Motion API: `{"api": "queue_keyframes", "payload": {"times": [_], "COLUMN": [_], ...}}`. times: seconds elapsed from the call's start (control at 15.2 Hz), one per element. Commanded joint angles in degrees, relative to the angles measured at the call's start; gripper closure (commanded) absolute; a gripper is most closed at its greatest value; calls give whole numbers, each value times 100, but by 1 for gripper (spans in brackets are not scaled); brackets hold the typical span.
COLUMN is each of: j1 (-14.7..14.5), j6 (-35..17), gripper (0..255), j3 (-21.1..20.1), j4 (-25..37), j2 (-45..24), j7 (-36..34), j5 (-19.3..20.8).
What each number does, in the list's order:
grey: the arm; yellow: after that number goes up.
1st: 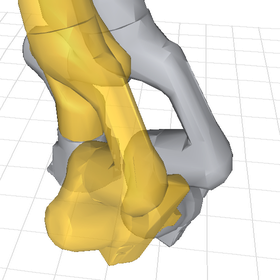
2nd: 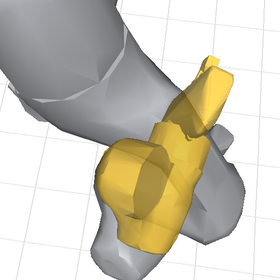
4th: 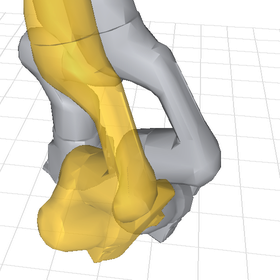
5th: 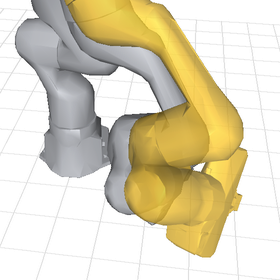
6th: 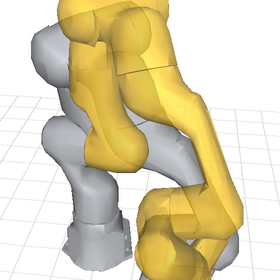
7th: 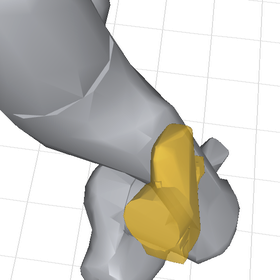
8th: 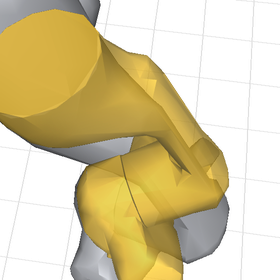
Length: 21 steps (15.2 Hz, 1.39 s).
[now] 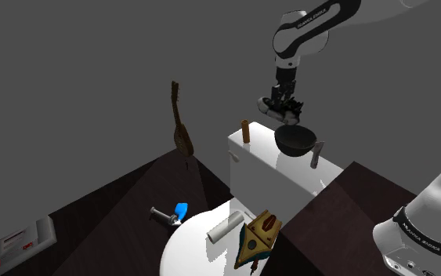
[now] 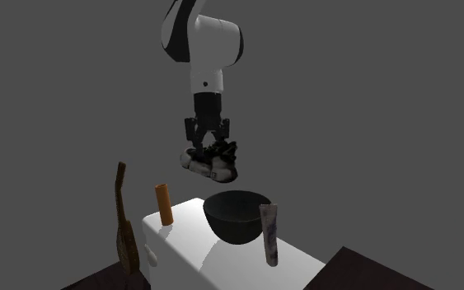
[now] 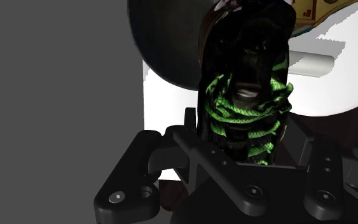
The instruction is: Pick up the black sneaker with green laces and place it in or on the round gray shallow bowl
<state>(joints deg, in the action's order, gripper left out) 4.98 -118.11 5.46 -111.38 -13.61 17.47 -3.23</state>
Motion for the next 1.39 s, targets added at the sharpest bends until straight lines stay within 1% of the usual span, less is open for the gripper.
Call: {"api": "queue_keyframes", "payload": {"times": [0.0, 0.33, 0.4, 1.32], "j1": [49, 216, 239, 246], "j6": [-129, -369, -389, -1487], "gripper": [255, 255, 255, 255], "j3": [53, 221, 243, 232], "j4": [-535, -1699, -1825, -2185], "j2": [411, 1335, 1442, 696], "j7": [92, 352, 383, 508], "j5": [42, 194, 217, 62]}}
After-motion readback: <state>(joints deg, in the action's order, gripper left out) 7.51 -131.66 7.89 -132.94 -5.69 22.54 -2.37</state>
